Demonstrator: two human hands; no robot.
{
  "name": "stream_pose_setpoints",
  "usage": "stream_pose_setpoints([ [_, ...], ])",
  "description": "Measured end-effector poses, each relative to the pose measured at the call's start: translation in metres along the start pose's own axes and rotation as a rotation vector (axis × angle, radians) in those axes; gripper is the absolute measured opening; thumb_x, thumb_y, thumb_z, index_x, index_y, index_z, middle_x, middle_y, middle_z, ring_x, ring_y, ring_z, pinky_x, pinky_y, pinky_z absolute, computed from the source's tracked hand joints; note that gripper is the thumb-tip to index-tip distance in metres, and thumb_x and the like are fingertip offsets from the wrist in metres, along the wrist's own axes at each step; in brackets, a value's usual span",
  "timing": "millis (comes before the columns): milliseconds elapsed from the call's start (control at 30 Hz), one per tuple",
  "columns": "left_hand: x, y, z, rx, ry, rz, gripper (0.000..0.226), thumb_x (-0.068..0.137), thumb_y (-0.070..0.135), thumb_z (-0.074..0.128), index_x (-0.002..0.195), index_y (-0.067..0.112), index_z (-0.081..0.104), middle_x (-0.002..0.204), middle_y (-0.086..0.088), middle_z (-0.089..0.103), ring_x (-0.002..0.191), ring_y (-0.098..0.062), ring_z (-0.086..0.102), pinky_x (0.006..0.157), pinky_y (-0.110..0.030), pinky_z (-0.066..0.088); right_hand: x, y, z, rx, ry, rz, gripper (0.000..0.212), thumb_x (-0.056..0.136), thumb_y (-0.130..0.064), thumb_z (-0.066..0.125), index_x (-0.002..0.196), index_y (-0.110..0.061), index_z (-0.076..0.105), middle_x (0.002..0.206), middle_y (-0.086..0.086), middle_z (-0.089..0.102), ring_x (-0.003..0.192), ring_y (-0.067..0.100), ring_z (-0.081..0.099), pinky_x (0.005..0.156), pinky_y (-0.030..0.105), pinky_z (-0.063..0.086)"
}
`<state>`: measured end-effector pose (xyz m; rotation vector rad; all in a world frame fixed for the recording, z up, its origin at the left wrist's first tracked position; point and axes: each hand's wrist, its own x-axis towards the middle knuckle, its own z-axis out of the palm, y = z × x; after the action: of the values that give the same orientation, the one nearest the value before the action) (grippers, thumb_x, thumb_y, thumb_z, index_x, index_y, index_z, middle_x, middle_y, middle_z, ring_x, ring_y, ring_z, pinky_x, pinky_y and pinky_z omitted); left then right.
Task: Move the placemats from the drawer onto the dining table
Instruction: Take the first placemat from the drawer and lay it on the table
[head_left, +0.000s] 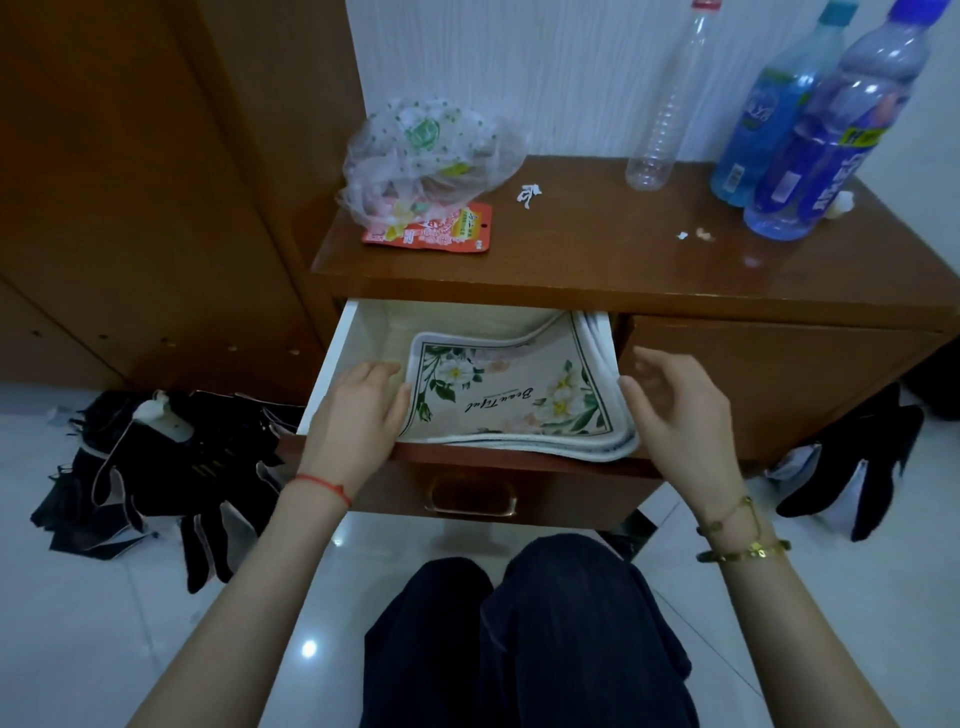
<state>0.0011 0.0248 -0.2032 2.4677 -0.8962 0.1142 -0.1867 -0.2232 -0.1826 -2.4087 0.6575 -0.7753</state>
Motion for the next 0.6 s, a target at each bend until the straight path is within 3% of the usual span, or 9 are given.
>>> stream_pose_setpoints([
  [100, 0.028, -0.001, 0.015, -0.03, -0.114, -0.107, 0.032, 0.094, 0.022, 0.052, 0.111, -0.004, 0.06, 0.11, -0.024, 0.061, 0.096, -0.041, 0.06, 0.081, -0.047, 0.05, 0.013, 0.001, 0.015, 0.001, -0.048, 0.02, 0.039, 0.09, -0.029, 0.061, 0.125, -0.014, 0.056, 0.104, -0.002, 0.057, 0.092, 0.011, 0.055, 0.079, 0.02, 0.042],
  [200, 0.042, -0.007, 0.029, -0.012, -0.257, -0.235, 0.037, 0.095, 0.026, 0.05, 0.118, -0.001, 0.057, 0.116, -0.025, 0.058, 0.097, -0.043, 0.06, 0.082, -0.049, 0.05, 0.018, 0.004, 0.023, -0.043, -0.128, 0.053, 0.041, 0.088, -0.025, 0.065, 0.126, -0.013, 0.056, 0.107, 0.0, 0.057, 0.097, 0.015, 0.052, 0.083, 0.023, 0.039],
  [467, 0.048, -0.01, 0.035, -0.031, -0.74, -0.527, 0.038, 0.096, 0.029, 0.048, 0.112, -0.004, 0.058, 0.114, -0.025, 0.061, 0.103, -0.035, 0.058, 0.084, -0.034, 0.045, 0.021, -0.003, 0.016, -0.056, -0.26, 0.131, 0.043, 0.083, -0.003, 0.068, 0.124, -0.007, 0.056, 0.111, 0.01, 0.055, 0.098, 0.021, 0.044, 0.086, 0.03, 0.04],
  [600, 0.054, -0.008, 0.03, -0.087, -0.813, -0.635, 0.039, 0.095, 0.028, 0.052, 0.114, -0.005, 0.059, 0.115, -0.023, 0.061, 0.107, -0.035, 0.056, 0.087, -0.034, 0.043, 0.024, -0.006, 0.012, -0.015, -0.29, 0.19, 0.042, 0.083, -0.002, 0.066, 0.124, -0.006, 0.056, 0.114, 0.009, 0.053, 0.104, 0.022, 0.048, 0.094, 0.035, 0.044],
])
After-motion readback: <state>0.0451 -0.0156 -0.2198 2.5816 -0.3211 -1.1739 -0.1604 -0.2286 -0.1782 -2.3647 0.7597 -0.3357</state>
